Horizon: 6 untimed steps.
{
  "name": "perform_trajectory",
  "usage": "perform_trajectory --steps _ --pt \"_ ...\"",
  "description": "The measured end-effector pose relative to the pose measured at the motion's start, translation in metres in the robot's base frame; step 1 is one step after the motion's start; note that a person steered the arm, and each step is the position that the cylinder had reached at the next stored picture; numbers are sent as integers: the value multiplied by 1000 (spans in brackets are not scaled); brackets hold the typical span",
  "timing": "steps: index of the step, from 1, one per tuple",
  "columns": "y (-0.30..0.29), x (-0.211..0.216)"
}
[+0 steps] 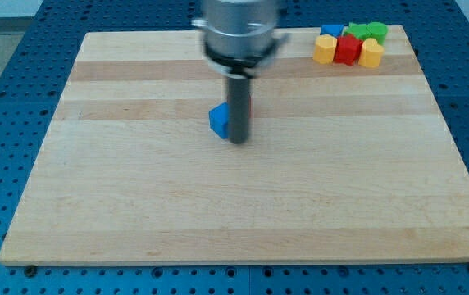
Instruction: Slide the red circle up a bit
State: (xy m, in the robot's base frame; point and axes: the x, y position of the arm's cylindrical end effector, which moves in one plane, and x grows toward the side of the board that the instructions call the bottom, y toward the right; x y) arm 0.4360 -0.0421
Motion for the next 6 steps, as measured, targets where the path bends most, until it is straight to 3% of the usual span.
perform_trajectory --steps 1,2,4,5,6 --pt "-50 -24" --pt "-58 -49" --pt "17 15" --pt "53 -4" --pt "42 -43"
